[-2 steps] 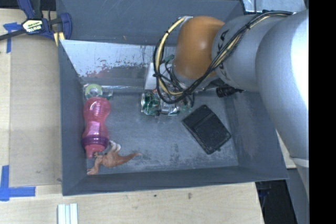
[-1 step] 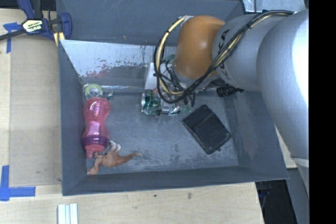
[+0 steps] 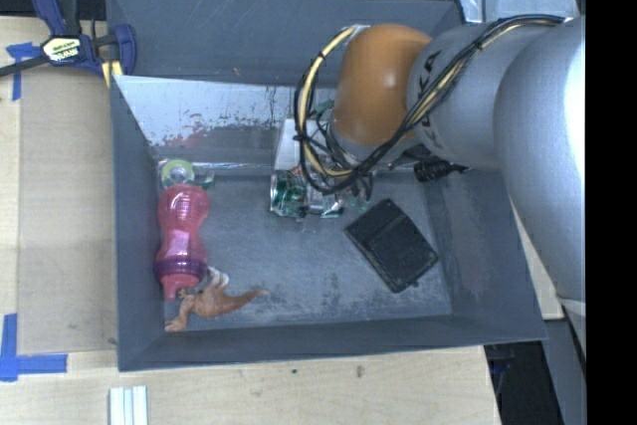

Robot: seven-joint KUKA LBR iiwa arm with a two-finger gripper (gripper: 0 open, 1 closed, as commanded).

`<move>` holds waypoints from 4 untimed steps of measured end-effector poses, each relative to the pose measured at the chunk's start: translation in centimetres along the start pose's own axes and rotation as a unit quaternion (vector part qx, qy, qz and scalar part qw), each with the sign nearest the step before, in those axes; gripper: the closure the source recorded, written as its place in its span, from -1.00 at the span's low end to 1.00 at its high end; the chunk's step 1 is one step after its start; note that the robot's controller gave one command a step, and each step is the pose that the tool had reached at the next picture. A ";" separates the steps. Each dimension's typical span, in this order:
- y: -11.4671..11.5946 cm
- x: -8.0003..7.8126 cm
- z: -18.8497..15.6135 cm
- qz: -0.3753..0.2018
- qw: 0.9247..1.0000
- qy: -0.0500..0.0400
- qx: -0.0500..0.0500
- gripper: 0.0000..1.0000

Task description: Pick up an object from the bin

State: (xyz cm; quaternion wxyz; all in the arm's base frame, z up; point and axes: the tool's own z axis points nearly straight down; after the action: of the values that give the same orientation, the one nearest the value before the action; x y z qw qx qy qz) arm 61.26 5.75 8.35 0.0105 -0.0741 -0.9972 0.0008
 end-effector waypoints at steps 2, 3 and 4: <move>0.0 -0.1 -3.6 0.000 1.000 -0.002 -0.001 1.00; 0.0 -0.1 -4.8 0.000 1.000 -0.002 -0.001 1.00; 0.0 -0.1 -5.8 0.000 1.000 -0.004 -0.001 1.00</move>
Offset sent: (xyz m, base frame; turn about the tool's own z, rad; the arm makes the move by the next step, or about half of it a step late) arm 0.0001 0.0000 0.0297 0.0000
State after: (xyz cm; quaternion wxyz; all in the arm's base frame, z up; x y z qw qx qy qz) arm 61.48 5.74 14.18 0.0065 -0.0743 -0.9972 -0.0002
